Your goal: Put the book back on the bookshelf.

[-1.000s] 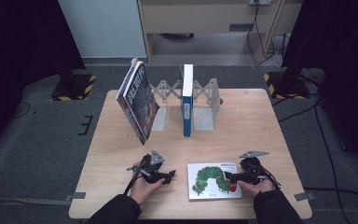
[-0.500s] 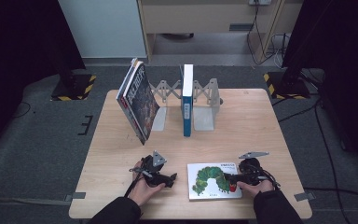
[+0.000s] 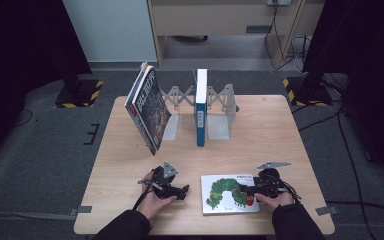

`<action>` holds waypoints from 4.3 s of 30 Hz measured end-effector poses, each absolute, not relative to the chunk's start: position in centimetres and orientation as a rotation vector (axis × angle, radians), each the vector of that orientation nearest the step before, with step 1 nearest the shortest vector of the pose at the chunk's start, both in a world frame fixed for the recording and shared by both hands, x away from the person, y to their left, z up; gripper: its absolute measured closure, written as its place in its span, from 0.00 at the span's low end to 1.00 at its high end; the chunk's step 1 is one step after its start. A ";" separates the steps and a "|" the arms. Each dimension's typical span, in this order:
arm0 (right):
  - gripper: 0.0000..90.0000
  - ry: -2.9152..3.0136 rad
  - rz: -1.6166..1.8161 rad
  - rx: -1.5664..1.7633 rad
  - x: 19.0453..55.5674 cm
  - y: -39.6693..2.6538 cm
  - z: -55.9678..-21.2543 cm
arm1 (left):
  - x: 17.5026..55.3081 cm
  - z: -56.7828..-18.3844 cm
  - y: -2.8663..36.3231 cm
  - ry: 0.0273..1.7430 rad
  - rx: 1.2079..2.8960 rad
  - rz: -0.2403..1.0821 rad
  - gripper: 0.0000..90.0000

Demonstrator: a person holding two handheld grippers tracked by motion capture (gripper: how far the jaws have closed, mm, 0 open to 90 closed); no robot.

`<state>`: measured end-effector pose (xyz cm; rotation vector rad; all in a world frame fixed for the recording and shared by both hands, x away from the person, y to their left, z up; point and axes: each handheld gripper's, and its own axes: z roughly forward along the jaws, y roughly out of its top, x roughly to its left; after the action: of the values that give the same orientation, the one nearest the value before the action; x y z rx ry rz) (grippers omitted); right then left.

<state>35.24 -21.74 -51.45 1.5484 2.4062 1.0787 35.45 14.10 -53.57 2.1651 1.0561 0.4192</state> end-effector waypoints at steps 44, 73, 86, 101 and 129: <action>0.29 2.274 1.364 1.534 35.8 -21.5 -49.6 | 34.5 -52.6 12.6 1.034 2.117 0.295 0.16; 0.28 2.240 1.373 1.550 36.3 -21.1 -49.6 | 34.8 -53.5 11.3 0.989 2.124 0.364 0.16; 0.31 2.171 1.489 1.578 35.7 -21.4 -49.1 | 35.2 -53.5 11.3 1.015 2.116 0.377 0.16; 0.41 2.358 1.377 1.550 36.2 -20.4 -50.1 | 35.2 -53.5 11.3 1.014 2.115 0.375 0.15; 0.70 2.420 1.457 1.580 36.9 -20.8 -49.7 | 35.2 -53.5 11.5 1.008 2.147 0.364 0.06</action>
<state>36.87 -20.84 -49.65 1.5799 2.4198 1.4573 35.24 11.54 -53.53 2.1467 1.0077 0.3638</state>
